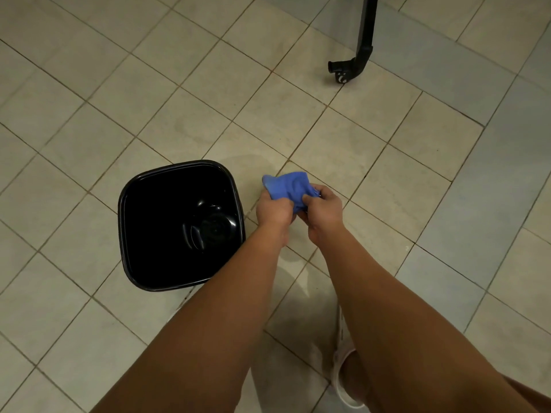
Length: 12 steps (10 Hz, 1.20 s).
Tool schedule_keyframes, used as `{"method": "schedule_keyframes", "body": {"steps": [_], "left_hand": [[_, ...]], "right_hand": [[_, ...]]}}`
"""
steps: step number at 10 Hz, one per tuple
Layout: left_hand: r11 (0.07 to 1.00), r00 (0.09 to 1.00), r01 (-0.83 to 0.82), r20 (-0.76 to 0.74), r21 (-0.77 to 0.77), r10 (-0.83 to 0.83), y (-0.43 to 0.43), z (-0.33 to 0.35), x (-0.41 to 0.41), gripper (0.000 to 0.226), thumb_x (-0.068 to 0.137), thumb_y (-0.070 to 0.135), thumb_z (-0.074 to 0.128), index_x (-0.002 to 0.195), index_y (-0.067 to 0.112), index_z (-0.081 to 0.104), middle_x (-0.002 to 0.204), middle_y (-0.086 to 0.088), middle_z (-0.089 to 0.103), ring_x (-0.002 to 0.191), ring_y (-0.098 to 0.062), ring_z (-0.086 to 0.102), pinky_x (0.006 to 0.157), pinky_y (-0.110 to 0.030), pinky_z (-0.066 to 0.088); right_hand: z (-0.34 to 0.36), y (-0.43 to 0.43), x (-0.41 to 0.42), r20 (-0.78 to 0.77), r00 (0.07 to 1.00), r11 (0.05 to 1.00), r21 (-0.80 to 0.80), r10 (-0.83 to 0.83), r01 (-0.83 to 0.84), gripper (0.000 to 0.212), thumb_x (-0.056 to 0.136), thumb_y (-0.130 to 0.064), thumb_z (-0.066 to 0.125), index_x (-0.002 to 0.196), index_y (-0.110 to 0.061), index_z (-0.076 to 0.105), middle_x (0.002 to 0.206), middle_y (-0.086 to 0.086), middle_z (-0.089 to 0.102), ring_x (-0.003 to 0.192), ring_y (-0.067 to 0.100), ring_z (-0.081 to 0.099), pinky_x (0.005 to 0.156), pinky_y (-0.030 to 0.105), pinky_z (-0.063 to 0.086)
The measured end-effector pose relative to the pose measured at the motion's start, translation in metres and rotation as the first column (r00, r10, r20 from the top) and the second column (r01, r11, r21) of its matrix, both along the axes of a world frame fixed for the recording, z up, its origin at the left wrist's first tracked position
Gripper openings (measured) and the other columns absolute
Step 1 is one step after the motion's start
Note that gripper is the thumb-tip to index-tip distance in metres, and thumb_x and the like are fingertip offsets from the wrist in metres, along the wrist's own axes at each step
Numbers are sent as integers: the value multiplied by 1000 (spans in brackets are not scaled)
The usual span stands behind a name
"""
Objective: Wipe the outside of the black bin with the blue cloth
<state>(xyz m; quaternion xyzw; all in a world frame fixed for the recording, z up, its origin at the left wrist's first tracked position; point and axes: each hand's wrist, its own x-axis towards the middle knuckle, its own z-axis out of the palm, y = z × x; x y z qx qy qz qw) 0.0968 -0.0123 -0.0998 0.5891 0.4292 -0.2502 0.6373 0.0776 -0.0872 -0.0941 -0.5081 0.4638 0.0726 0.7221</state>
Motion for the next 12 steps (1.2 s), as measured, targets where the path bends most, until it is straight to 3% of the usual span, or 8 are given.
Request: {"method": "schedule_keyframes", "body": {"steps": [1,2,3,4,5,7,10,12], "left_hand": [[997,1000,0,31,82,-2,1,-11,-4,33,96,2,51,118,23,63,90,6,61,89,-21,64,89,-38,58],[991,997,68,-49,114,-62,9,-29,-22,31,99,4,51,105,33,61,90,9,61,80,-11,62,68,-19,56],[937,945,311,-158,159,-287,14,-47,-40,35,95,0,51,124,11,66,122,-16,67,108,-32,66,91,-35,56],[903,910,393,-216,175,-354,14,-57,-45,32,97,4,50,126,-2,62,122,-21,65,100,-27,60,85,-36,50],[909,894,393,-290,136,-343,15,-62,-48,26,91,0,52,116,-3,61,91,-12,60,89,-24,56,73,-32,46],[935,870,354,-375,18,-322,13,-55,-53,39,90,7,50,129,7,54,131,-15,57,118,-34,56,75,-35,52],[925,893,380,-262,7,-365,21,-4,-48,38,93,9,40,123,8,63,96,-9,64,70,-18,49,63,-32,45],[870,865,490,-146,49,-479,41,65,-53,28,91,9,44,107,3,66,93,-12,60,69,-23,50,63,-31,43]], "right_hand": [[-12,2,-4,-12,999,996,72,-46,46,39,77,18,44,100,-11,58,99,16,62,86,33,65,75,43,56],[-41,8,-21,-164,986,999,-33,36,-42,57,74,18,47,112,-24,50,97,14,58,86,30,65,73,46,58],[-64,9,-38,-313,934,961,-153,175,-231,46,76,12,49,104,-23,60,113,16,61,90,26,63,74,37,57],[-76,6,-46,-414,867,920,-145,278,-364,44,81,9,50,120,-9,59,124,16,58,106,31,59,90,37,51],[-80,7,-49,-450,816,884,-110,364,-455,39,84,6,49,122,1,55,117,21,59,103,35,60,90,39,50],[-68,6,-52,-525,762,854,-118,380,-507,19,90,-4,45,105,3,53,89,15,52,79,27,52,67,30,41],[-1,17,-34,-549,444,388,-223,708,-894,20,92,-11,45,75,-7,54,95,14,58,86,23,54,70,27,37],[68,19,-33,-534,399,240,-343,746,-908,29,92,-22,48,108,1,58,113,16,61,102,29,58,72,29,39]]}}
